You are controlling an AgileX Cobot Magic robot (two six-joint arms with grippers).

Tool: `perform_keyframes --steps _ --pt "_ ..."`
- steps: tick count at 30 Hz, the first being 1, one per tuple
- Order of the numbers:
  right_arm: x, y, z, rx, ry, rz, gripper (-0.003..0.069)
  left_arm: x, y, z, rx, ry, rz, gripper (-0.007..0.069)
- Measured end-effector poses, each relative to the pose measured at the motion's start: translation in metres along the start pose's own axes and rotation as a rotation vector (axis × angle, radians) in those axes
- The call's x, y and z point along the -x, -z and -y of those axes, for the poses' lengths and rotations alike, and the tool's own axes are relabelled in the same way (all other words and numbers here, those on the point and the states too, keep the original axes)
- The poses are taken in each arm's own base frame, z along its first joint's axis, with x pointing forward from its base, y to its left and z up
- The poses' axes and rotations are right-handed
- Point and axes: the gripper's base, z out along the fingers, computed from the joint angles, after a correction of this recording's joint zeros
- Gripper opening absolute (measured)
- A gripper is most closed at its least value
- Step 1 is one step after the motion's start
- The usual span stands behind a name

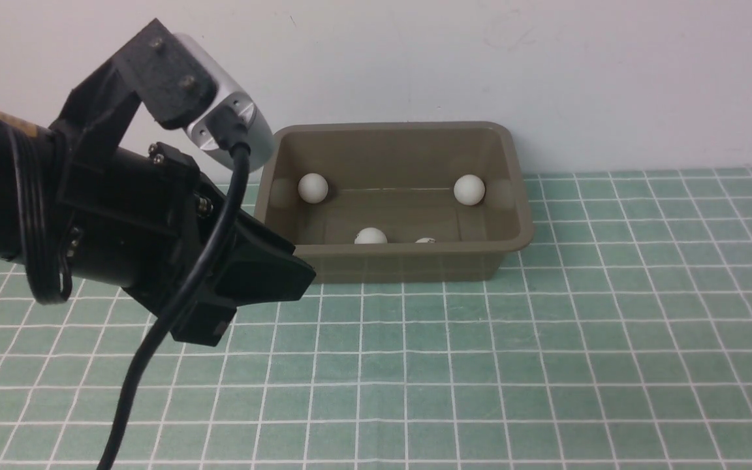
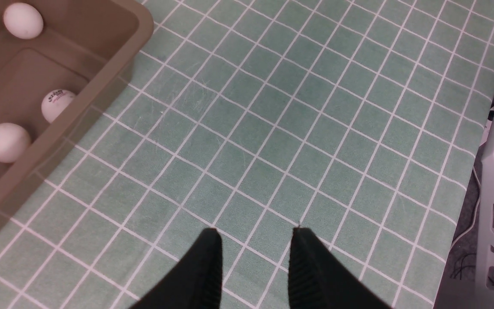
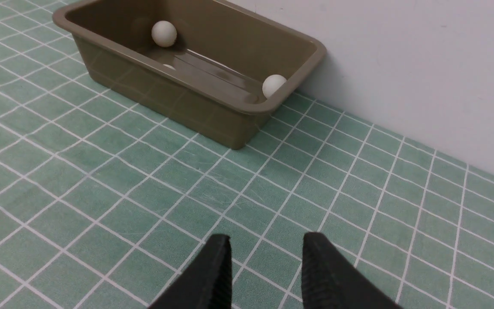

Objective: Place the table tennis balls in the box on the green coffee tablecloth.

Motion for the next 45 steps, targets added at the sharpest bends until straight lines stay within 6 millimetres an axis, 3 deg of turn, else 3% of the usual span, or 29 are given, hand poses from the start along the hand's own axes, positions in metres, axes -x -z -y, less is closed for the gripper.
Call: perform_keyframes --steps 18,28,45 --pt "0.000 0.000 0.000 0.001 -0.001 -0.001 0.0223 -0.001 0.000 0.001 -0.015 -0.008 -0.012 0.0206" --pt "0.000 0.000 -0.009 0.099 -0.170 -0.011 0.0223 -0.002 0.000 0.004 -0.048 0.000 -0.022 0.0206" --pt "0.011 0.001 -0.008 0.097 -0.166 0.114 0.0223 -0.001 0.000 0.005 -0.052 0.004 -0.015 0.0206"
